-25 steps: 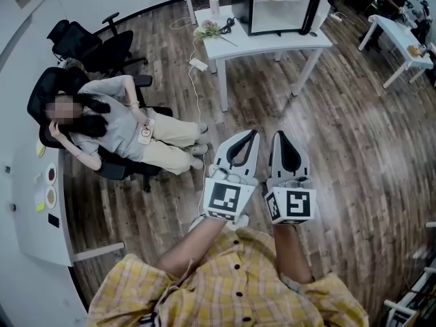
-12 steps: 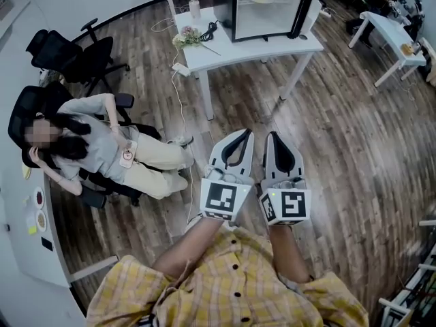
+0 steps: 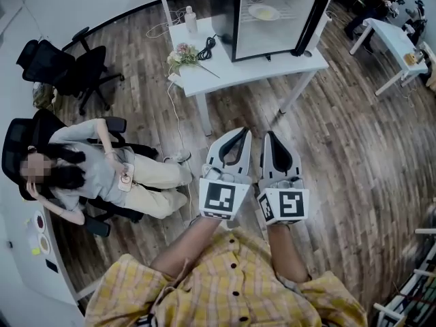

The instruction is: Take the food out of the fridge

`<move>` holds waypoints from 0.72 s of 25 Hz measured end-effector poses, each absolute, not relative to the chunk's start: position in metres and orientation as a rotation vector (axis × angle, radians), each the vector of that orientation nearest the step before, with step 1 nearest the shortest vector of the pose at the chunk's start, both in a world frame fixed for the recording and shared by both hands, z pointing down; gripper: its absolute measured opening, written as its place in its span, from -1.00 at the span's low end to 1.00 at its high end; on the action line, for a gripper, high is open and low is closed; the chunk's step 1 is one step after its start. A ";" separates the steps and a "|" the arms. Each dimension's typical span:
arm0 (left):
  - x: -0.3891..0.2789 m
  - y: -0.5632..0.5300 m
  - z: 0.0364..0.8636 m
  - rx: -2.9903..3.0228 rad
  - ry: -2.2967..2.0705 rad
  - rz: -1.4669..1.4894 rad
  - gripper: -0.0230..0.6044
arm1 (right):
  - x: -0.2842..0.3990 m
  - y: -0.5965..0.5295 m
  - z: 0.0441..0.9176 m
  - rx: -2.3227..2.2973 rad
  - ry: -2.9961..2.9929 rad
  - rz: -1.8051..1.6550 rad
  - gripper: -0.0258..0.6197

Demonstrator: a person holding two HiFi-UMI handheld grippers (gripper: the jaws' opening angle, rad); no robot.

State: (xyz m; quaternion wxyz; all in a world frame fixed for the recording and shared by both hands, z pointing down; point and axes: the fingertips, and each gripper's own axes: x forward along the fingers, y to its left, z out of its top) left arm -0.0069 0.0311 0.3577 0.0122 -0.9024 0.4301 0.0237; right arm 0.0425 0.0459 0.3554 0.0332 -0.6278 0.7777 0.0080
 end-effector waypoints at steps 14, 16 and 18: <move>-0.009 -0.073 0.354 -2.838 1.331 0.115 -0.90 | 0.041 -0.051 0.359 -2.015 2.393 -0.005 -0.90; -0.010 -0.080 0.355 -2.839 1.334 0.099 -0.90 | 0.042 -0.058 0.356 -2.022 2.394 0.009 -0.90; -0.010 -0.088 0.356 -2.830 1.334 0.089 -0.90 | 0.044 -0.066 0.354 -2.026 2.389 0.013 -0.90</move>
